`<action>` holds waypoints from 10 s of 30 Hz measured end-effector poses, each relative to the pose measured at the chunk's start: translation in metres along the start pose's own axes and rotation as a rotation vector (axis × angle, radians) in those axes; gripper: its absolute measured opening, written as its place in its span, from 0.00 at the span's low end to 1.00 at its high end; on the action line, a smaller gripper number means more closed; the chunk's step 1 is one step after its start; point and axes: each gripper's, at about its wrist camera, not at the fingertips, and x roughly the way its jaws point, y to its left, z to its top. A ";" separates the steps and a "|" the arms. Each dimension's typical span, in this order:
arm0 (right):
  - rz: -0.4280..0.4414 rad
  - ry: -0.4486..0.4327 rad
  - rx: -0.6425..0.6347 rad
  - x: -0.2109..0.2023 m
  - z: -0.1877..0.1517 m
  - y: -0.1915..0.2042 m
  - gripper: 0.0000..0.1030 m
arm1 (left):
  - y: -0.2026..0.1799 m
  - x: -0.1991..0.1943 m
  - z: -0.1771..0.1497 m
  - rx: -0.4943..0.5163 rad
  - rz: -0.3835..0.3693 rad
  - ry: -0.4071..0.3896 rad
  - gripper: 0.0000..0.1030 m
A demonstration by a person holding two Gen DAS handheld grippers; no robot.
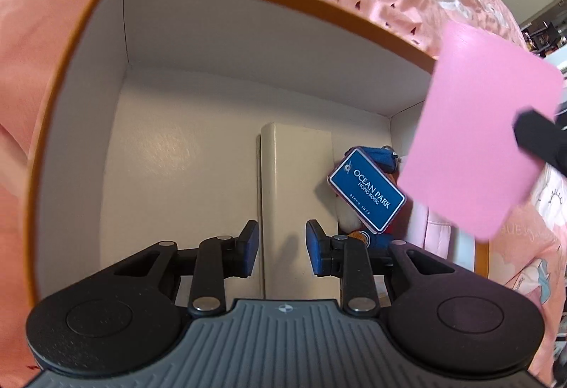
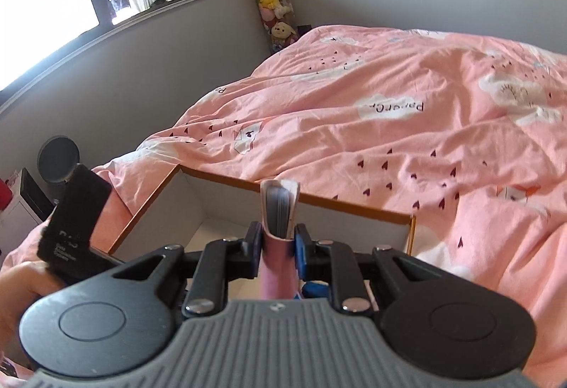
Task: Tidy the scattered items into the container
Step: 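Lower the white box into the shoebox with the left gripper and release it, then lower the pink card holder into the shoebox with the right gripper and release, then withdraw both grippers from the shoebox toward the items beside it, then grasp the crochet bunny holding a flower bouquet with the left gripper, then grasp the dark PHOTO CARD box with the right gripper while the left gripper holds the bunny, then carry the bunny and PHOTO CARD box over the shoebox with both grippers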
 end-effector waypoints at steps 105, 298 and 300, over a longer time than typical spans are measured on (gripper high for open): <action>-0.160 0.017 0.106 -0.111 -0.118 0.036 0.35 | -0.040 -0.144 -0.171 0.271 0.011 -0.413 0.32; 0.042 -0.028 0.203 -0.108 -0.030 0.019 0.25 | -0.014 -0.190 -0.127 0.101 0.051 -0.658 0.59; 0.048 -0.028 0.185 -0.099 -0.023 0.020 0.25 | -0.016 -0.186 -0.119 0.118 0.040 -0.653 0.59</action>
